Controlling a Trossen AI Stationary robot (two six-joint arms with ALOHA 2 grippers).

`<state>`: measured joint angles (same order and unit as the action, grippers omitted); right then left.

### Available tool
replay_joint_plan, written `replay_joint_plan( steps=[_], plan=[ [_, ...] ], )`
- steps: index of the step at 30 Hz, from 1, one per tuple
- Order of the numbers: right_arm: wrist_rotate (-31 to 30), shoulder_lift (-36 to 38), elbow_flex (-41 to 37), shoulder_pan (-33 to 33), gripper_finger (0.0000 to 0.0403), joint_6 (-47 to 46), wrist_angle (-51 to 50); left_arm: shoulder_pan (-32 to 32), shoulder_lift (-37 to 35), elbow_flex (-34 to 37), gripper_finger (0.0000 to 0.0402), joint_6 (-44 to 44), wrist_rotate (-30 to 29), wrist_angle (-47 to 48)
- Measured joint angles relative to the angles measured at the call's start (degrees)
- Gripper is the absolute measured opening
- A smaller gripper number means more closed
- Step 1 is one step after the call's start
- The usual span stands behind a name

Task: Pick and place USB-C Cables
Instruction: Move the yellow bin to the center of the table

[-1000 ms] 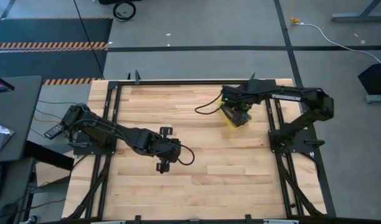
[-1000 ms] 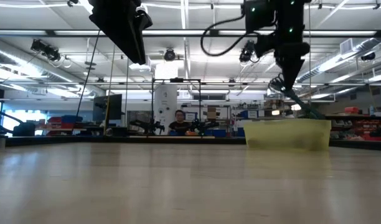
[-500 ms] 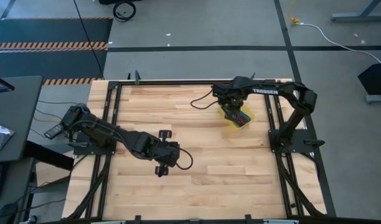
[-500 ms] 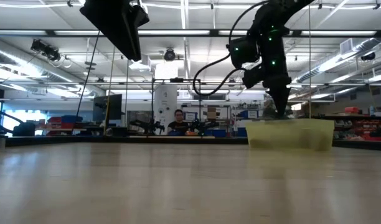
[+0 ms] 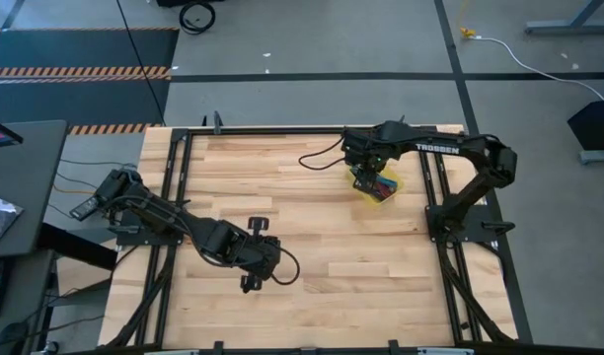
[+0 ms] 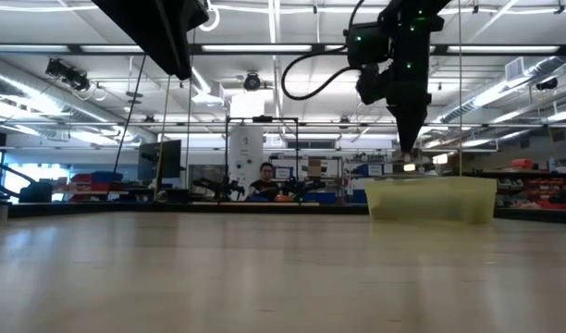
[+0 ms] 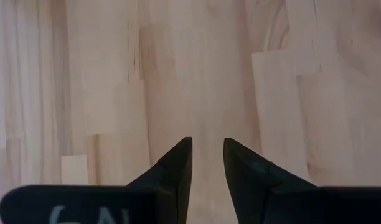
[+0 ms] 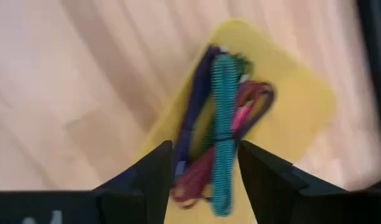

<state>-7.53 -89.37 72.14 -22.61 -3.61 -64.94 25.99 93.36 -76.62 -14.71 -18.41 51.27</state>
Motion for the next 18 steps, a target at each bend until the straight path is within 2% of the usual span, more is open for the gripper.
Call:
replay_joint_plan(
  steps=[6,18],
  plan=[
    [2.58,-2.2,-0.01,2.58,0.017,-11.03,-0.43,1.4,0.0,0.0,0.0098,-4.18,0.0,-0.72],
    [1.41,-8.9,-0.02,4.32,0.0159,-14.24,0.81,4.29,0.0,0.0,0.0098,-4.34,0.0,-1.02]
  ],
)
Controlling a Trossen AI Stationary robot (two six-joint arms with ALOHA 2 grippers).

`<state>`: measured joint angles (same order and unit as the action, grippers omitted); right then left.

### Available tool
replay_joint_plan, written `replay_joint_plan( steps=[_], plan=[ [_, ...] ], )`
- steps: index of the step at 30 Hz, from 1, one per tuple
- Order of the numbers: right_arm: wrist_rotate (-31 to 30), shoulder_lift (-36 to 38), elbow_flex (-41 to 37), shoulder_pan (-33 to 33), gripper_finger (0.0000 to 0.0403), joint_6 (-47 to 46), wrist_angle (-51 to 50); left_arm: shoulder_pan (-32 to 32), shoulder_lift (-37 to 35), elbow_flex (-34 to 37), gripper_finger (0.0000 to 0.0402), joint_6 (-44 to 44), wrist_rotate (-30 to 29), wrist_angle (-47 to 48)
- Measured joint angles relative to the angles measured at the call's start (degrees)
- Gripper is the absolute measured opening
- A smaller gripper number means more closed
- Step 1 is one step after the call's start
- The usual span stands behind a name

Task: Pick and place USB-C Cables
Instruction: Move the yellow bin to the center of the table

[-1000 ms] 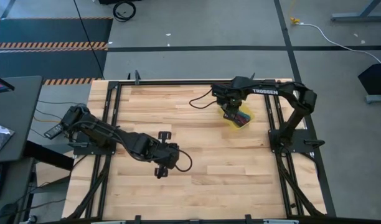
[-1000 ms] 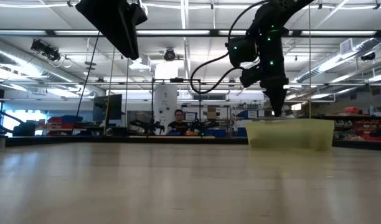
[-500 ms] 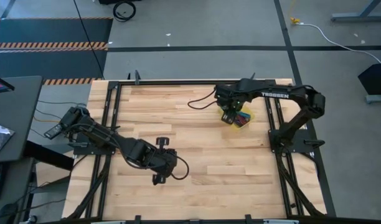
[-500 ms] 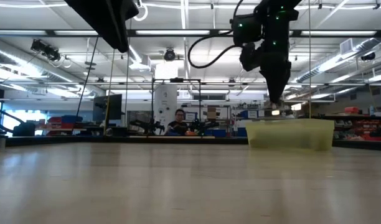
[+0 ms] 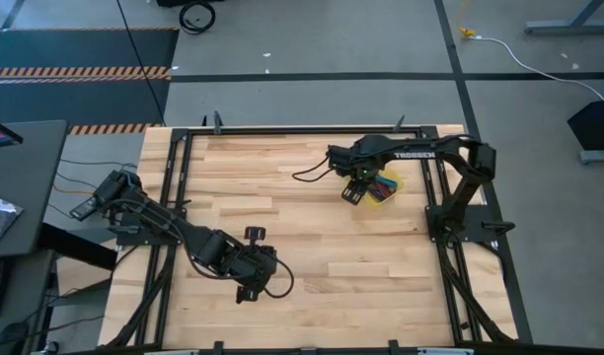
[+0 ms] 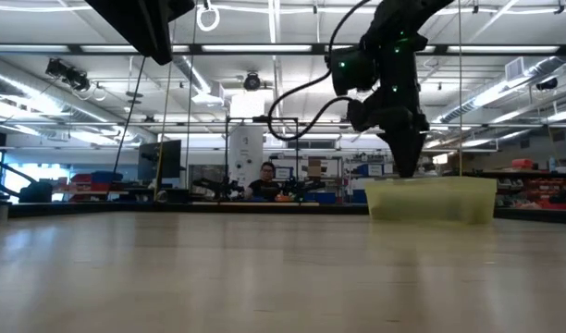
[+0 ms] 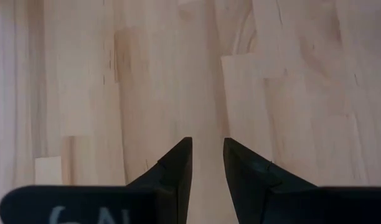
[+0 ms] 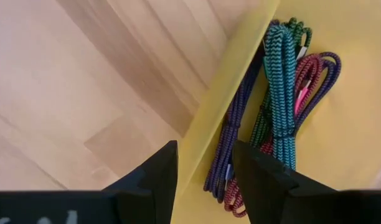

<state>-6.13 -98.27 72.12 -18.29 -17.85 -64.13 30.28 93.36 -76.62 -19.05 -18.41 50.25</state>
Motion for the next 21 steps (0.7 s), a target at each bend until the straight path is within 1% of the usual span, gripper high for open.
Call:
replay_joint_plan(
  steps=[8,11,14,18,19,21],
  plan=[
    [-0.27,-4.31,0.0,-1.33,0.0158,1.89,1.38,0.29,0.0,0.0,0.0098,-1.38,-0.03,-0.4],
    [-0.3,-5.67,0.0,-0.99,0.0146,4.72,2.27,0.77,0.0,0.0,0.0098,-1.38,-0.02,-0.37],
    [-0.9,-5.96,-0.02,0.76,0.0106,6.75,2.96,0.9,0.0,0.0,0.0098,-1.31,-0.03,-0.35],
    [-0.97,-5.56,-0.02,3.79,0.0024,7.59,4.58,0.87,0.0,0.0,0.0098,-1.33,-1.06,-0.17],
    [-0.9,-5.46,-0.02,4.6,0.0013,7.86,5.19,0.86,0.0,0.0,0.0098,-1.35,-1.09,-0.16],
    [-0.64,-5.37,0.0,6.38,0.0013,7.78,7.68,0.88,0.0,0.0,0.0098,-1.35,-1.09,-0.14]
  ],
)
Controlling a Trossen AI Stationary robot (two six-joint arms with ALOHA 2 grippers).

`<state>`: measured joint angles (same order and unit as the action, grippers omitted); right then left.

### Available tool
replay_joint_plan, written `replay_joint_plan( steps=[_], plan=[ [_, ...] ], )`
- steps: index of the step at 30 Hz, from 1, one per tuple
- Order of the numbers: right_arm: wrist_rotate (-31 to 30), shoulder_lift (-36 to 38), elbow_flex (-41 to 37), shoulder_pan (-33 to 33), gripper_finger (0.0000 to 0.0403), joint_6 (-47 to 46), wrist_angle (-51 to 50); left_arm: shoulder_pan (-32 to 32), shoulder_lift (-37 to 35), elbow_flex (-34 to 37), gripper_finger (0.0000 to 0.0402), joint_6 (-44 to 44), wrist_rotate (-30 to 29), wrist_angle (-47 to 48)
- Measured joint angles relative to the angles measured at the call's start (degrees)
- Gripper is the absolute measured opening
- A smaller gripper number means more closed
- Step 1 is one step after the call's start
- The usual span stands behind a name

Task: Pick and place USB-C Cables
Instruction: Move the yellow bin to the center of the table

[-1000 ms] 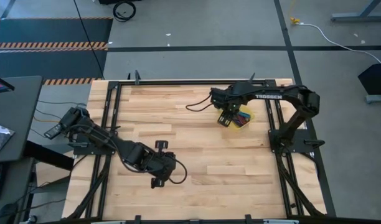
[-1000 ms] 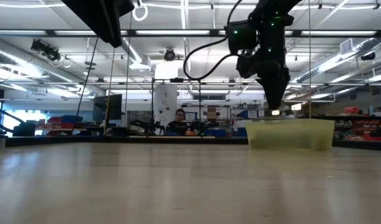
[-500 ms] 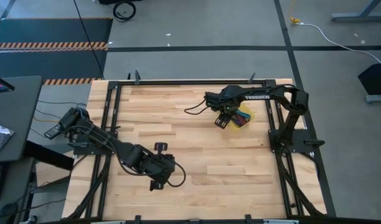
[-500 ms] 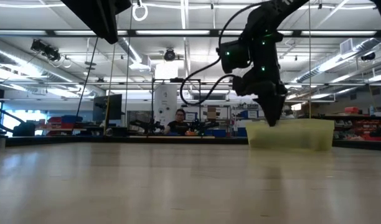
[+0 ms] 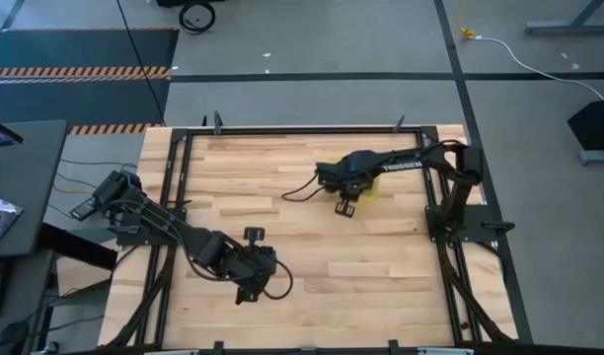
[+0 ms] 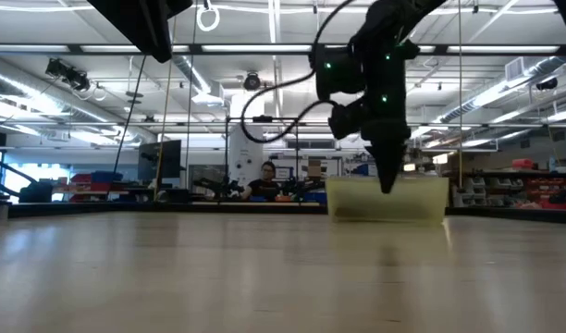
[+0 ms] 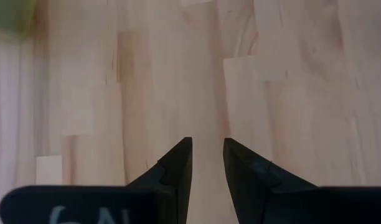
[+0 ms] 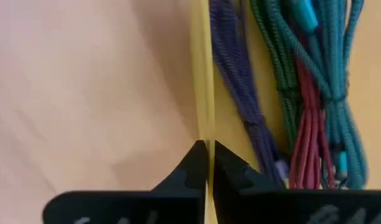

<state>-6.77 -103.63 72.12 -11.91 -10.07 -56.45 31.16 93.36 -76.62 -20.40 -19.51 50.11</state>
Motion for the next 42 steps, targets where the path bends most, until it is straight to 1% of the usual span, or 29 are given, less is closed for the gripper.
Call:
replay_joint_plan(
  steps=[3,11,19,24,29,32,37,42],
  plan=[
    [2.28,0.04,-0.03,2.84,0.001,-0.38,2.75,0.02,0.0,0.0,0.0098,0.04,0.02,-0.13],
    [6.45,0.04,-0.02,9.24,0.0005,1.14,14.58,0.06,0.0,0.0,0.0098,0.05,-0.02,-0.05],
    [6.1,-0.06,0.0,16.31,0.0004,1.12,21.59,0.61,0.0,0.0,0.0098,0.18,0.0,-0.52],
    [4.75,-1.26,2.7,18.31,0.0003,1.23,21.59,-0.18,0.0,0.0,0.0098,1.77,-0.31,-0.46],
    [4.37,-4.7,7.61,19.29,0.0003,2.55,18.71,-0.76,-0.52,0.05,0.0098,2.13,-2.7,1.32],
    [4.4,-8.36,10.99,19.62,0.0003,2.98,16.2,-0.67,-2.16,0.03,0.0094,1.52,-3.25,2.95],
    [4.05,-13.79,16.37,20.31,0.0003,3.88,10.27,0.21,-6.28,0.02,0.0076,-0.76,-4.7,4.12],
    [2.07,-15.86,19.86,21.16,0.0003,3.75,7.6,1.69,-9.35,0.02,0.0058,-2.91,-5.81,4.06]
  ],
)
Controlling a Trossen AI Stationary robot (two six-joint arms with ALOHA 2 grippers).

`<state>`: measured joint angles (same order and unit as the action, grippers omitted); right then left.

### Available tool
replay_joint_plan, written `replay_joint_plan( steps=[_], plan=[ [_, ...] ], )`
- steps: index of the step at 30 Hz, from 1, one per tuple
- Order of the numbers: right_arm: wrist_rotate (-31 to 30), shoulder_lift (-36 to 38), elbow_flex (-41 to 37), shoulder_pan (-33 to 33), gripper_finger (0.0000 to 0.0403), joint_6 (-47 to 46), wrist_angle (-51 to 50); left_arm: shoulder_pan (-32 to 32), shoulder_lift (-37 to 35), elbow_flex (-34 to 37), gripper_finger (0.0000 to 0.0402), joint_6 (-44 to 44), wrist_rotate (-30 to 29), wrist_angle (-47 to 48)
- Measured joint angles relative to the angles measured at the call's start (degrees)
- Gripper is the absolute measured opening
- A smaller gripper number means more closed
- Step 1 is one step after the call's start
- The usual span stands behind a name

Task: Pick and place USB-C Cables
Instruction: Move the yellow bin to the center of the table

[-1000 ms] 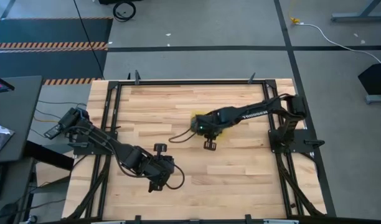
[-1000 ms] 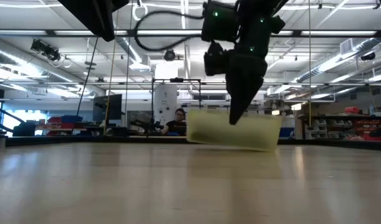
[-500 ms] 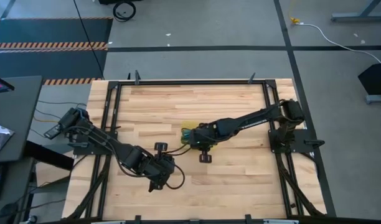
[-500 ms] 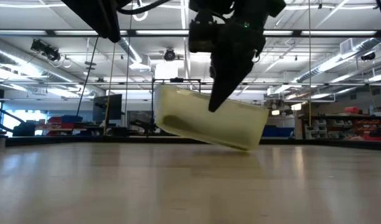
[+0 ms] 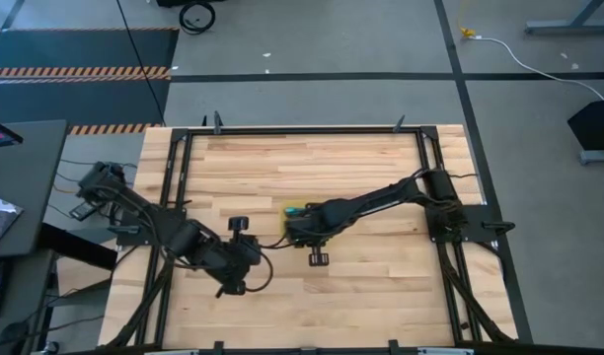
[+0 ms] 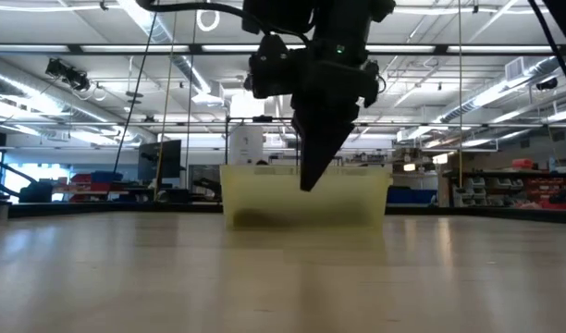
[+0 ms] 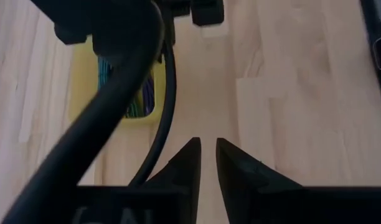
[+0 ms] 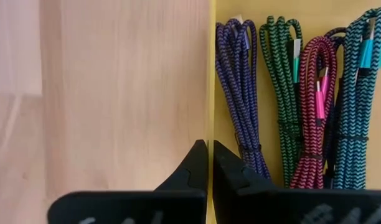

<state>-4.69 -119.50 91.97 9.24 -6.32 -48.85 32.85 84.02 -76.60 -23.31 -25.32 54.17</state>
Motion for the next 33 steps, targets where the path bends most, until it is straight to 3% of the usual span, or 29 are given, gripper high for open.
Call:
replay_joint_plan(
  steps=[7,33],
  plan=[
    [0.96,-0.43,4.72,0.53,0.0003,-3.12,-0.03,1.48,-0.66,0.0,0.0048,-1.36,-0.24,0.4],
    [1.82,-2.91,4.23,-1.51,0.0008,-2.5,2.26,1.91,-0.53,-0.02,0.0048,-2.08,-0.13,0.72]
  ],
)
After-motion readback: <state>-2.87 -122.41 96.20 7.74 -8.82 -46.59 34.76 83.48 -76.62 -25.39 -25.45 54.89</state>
